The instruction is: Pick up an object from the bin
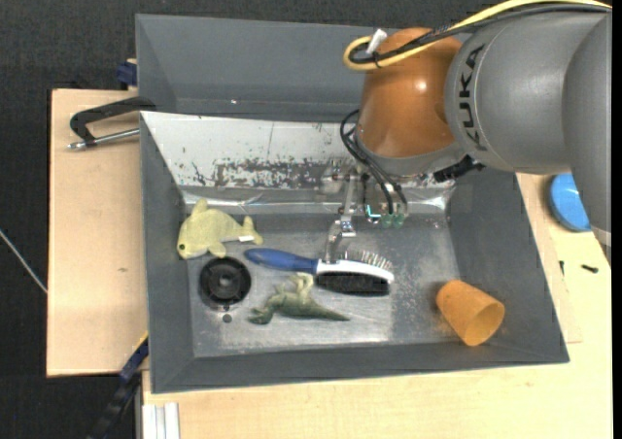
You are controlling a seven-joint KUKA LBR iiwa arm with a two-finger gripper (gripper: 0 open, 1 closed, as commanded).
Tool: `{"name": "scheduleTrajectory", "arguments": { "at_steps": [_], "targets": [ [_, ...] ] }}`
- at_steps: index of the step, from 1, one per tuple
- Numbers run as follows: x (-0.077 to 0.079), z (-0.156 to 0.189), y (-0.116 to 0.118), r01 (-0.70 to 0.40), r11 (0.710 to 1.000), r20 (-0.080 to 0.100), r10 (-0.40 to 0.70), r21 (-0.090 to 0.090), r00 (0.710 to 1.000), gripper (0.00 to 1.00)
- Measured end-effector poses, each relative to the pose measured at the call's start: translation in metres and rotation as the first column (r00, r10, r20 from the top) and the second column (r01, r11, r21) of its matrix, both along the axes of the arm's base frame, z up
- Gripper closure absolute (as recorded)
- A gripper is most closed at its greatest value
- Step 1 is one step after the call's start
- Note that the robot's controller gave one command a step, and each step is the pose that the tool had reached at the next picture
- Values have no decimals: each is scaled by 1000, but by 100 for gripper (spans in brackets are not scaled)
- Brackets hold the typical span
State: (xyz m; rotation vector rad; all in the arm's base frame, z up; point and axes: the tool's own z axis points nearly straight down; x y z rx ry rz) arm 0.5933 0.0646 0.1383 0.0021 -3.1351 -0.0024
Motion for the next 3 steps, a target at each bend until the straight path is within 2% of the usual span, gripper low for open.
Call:
{"name": "scheduleTrajectory", "arguments": {
  "at_steps": [1,2,3],
  "targets": [
    [-43,-58,22,4,1000,12,-4,-1,1000,0],
    [-44,-60,22,5,1000,8,-5,0,1000,100],
    [-38,85,11,24,1000,19,-24,2,1000,100]
  ]
}}
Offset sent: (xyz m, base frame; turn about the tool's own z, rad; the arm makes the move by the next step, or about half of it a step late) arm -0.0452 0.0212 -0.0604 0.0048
